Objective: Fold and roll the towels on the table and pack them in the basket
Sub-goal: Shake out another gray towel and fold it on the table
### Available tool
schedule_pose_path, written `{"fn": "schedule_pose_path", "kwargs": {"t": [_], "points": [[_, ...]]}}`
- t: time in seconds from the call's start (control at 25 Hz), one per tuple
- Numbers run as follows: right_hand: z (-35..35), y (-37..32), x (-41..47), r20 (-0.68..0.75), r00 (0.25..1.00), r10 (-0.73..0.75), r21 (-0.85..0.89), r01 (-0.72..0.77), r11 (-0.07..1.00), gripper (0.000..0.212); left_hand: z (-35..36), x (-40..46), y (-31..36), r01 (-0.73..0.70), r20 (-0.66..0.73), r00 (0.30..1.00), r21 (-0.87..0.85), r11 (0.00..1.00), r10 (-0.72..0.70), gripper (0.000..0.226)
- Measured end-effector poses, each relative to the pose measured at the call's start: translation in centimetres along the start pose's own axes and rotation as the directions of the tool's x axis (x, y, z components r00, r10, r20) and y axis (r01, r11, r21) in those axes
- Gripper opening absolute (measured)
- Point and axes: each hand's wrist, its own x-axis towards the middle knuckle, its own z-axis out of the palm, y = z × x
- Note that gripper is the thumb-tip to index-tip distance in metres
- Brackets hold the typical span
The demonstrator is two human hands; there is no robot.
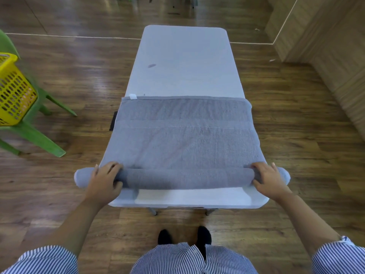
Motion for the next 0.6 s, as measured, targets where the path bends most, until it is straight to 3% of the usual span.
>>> {"fn": "schedule_pose_path", "kwargs": {"t": [0.12, 0.28, 0.4, 0.52, 0.6], "points": [[0.7, 0.1, -0.5, -0.180, 0.982, -0.056, -0.061, 0.046, 0.997, 0.042, 0.3, -0.1, 0.6, -0.021, -0.043, 0.999, 0.061, 0.998, 0.024, 0.048], [1.5, 0.4, -1.2, -0.099, 0.993, -0.060, -0.138, 0.046, 0.989, 0.056, 1.4, 0.3, 0.8, 0.006, 0.077, 0.997, 0.140, 0.990, -0.017, 0.061], [1.1, 0.7, -0.5, -0.049, 0.999, -0.015, -0.114, 0.009, 0.993, 0.040, 1.0, 0.6, 1.4, 0.041, 0.120, 0.991, 0.168, 0.985, -0.062, 0.052], [0.4, 0.8, -0.3, 0.051, 0.998, 0.048, -0.129, -0.041, 0.991, 0.042, 0.7, 0.4, 1.1, -0.018, 0.094, 0.996, 0.143, 0.990, 0.004, 0.052], [0.3, 0.5, -0.5, 0.010, 0.999, 0.051, -0.132, -0.050, 0.990, 0.041, 0.5, 0.4, 1.0, -0.030, 0.035, 0.999, 0.122, 0.992, 0.026, 0.053]]}}
